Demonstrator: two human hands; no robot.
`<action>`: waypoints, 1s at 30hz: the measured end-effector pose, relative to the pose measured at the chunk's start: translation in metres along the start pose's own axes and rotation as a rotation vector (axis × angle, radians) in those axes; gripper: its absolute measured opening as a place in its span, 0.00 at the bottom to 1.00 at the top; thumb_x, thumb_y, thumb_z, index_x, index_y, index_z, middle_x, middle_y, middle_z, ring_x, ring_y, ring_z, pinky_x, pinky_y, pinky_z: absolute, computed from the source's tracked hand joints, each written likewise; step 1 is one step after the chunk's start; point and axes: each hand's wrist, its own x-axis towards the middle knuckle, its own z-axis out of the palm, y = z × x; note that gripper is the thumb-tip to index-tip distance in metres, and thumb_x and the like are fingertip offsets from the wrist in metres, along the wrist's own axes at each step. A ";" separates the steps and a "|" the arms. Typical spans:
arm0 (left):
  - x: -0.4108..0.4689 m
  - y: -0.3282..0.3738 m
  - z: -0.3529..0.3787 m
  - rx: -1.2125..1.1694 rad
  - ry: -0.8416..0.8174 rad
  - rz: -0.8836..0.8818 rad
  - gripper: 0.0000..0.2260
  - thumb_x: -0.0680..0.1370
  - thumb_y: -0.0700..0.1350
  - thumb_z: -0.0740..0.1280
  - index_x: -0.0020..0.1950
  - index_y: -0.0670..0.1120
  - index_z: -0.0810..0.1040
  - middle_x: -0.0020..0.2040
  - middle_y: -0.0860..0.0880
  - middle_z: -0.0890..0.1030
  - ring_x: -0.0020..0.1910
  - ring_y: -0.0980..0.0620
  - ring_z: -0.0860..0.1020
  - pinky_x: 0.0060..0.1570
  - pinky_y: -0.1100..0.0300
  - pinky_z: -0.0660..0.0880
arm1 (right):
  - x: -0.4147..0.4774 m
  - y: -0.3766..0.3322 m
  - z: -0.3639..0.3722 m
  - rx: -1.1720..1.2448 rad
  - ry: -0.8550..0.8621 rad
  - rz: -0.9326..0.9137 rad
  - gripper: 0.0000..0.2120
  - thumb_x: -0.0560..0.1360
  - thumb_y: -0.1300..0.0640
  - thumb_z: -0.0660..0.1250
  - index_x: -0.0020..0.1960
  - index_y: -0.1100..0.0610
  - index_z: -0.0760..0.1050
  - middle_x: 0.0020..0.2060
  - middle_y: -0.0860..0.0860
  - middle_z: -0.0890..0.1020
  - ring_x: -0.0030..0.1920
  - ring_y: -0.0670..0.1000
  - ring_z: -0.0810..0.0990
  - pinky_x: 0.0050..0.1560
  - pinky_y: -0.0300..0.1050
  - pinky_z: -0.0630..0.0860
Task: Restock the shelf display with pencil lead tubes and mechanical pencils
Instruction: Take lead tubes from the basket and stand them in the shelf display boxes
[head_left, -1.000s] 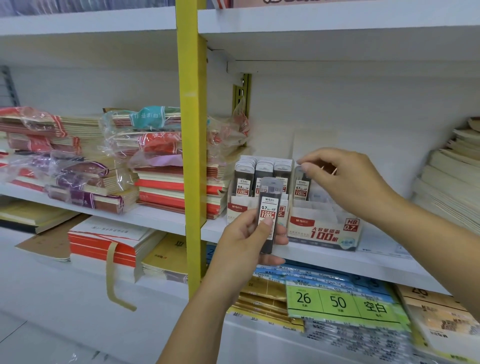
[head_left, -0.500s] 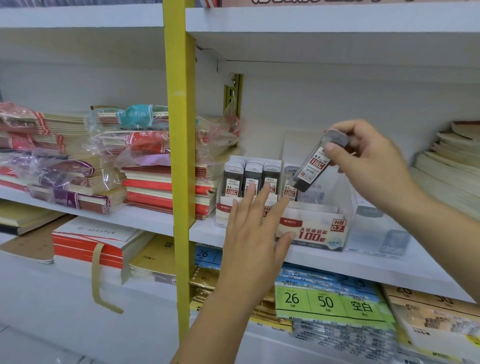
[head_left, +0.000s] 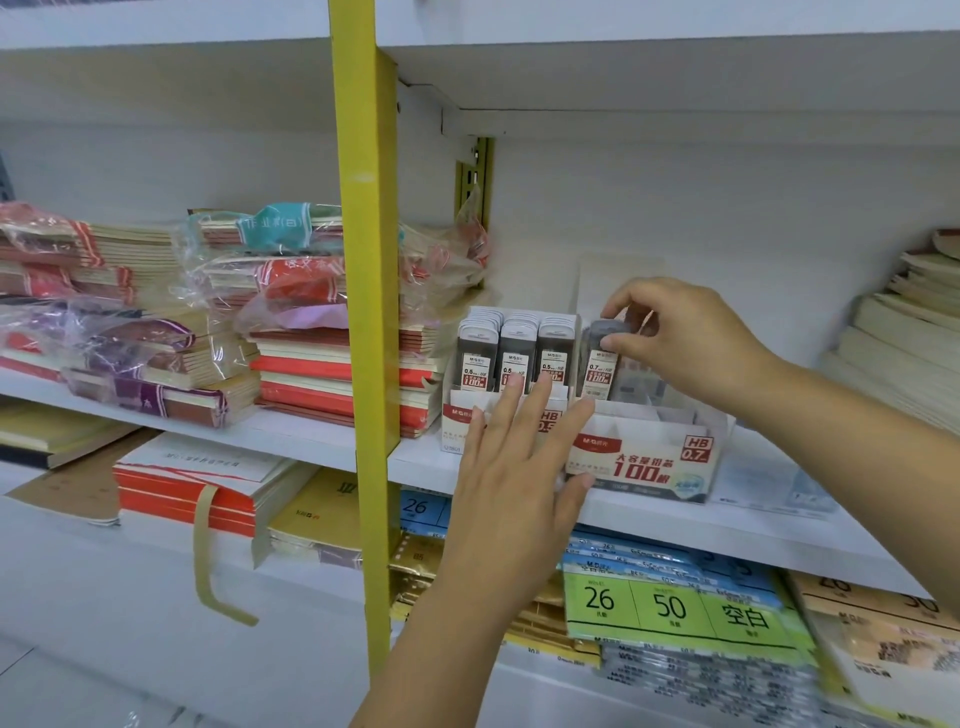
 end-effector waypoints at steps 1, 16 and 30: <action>0.000 -0.001 0.000 -0.006 -0.001 -0.001 0.27 0.83 0.54 0.60 0.80 0.61 0.53 0.83 0.55 0.49 0.80 0.57 0.38 0.79 0.50 0.41 | 0.001 0.002 0.002 -0.113 0.013 -0.031 0.09 0.74 0.51 0.70 0.54 0.47 0.78 0.44 0.46 0.77 0.41 0.46 0.76 0.39 0.42 0.70; -0.050 0.030 -0.013 -0.183 0.159 -0.060 0.16 0.80 0.50 0.60 0.68 0.53 0.74 0.63 0.56 0.75 0.65 0.59 0.68 0.65 0.78 0.54 | -0.119 -0.036 -0.028 0.285 0.185 -0.215 0.08 0.79 0.56 0.64 0.55 0.48 0.79 0.41 0.34 0.78 0.43 0.36 0.77 0.42 0.26 0.68; -0.327 -0.031 0.153 -0.268 -1.144 -0.693 0.22 0.80 0.46 0.68 0.73 0.47 0.70 0.69 0.43 0.72 0.62 0.48 0.74 0.65 0.56 0.70 | -0.440 0.075 0.250 0.314 -0.963 0.765 0.18 0.78 0.53 0.66 0.65 0.57 0.73 0.58 0.53 0.79 0.55 0.55 0.79 0.56 0.48 0.75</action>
